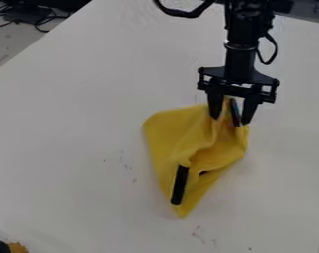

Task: Fold the cloth from bottom left to top right

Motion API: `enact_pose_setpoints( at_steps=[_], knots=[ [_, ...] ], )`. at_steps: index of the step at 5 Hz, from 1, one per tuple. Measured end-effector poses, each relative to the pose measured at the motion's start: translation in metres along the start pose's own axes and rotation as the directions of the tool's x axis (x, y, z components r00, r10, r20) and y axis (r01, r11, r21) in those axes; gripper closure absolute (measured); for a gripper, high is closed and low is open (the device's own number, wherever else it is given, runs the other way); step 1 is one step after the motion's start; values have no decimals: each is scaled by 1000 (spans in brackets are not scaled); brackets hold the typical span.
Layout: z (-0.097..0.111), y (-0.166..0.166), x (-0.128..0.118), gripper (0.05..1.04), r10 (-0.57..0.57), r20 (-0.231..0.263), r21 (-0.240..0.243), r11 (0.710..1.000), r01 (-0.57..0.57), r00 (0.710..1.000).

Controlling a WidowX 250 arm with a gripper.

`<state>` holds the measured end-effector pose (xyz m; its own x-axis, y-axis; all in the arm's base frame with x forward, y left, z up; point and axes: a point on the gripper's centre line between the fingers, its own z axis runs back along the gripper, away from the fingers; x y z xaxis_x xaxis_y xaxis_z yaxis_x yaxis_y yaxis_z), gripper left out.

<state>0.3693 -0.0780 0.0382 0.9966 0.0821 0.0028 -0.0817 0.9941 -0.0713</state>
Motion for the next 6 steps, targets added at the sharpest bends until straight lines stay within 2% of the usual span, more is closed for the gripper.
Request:
enact_pose_setpoints(
  at_steps=[1, 4, 5, 6],
  knots=[
    [5, 1, -5, 76, 18, 22, 1, 1000, -18, 1000],
    [45, -30, -15, 83, -15, 121, 50, 999, 9, 993],
    [47, -37, -20, 83, -17, 123, 67, 998, 9, 992],
    [63, -50, -19, 83, -31, 135, 94, 995, 18, 990]
  ],
)
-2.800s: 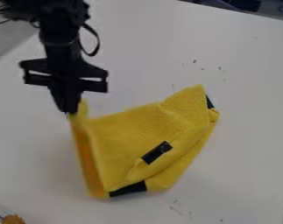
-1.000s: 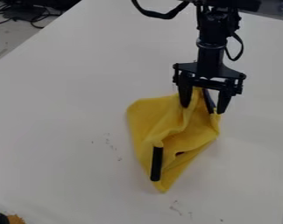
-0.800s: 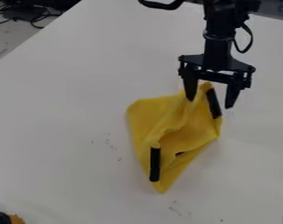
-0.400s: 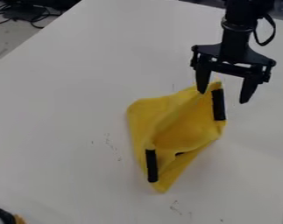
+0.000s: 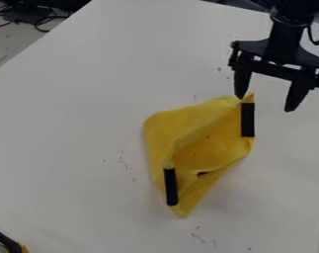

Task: Fold the cloth from bottom left to top right

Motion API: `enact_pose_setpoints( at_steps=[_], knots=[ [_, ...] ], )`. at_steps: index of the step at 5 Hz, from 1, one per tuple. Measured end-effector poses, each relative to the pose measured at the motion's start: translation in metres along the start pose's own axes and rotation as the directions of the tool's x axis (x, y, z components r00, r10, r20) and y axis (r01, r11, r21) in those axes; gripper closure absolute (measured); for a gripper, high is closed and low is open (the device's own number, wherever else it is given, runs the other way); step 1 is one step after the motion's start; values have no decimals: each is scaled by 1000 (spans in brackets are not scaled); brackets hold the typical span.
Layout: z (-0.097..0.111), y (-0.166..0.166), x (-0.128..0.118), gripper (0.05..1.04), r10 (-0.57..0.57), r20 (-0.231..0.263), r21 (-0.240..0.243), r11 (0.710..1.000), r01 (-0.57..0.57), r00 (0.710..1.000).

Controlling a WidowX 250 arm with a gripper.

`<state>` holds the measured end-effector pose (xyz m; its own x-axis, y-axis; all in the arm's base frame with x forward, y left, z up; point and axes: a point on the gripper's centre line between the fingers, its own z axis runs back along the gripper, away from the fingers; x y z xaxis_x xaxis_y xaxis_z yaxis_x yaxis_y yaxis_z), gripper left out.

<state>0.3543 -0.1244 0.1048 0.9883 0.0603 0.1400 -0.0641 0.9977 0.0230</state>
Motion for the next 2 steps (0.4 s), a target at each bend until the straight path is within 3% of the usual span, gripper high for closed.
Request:
enact_pose_setpoints(
  at_steps=[2],
  knots=[
    [28, -17, 7, 83, -28, 39, 27, 999, 27, 999]
  ],
)
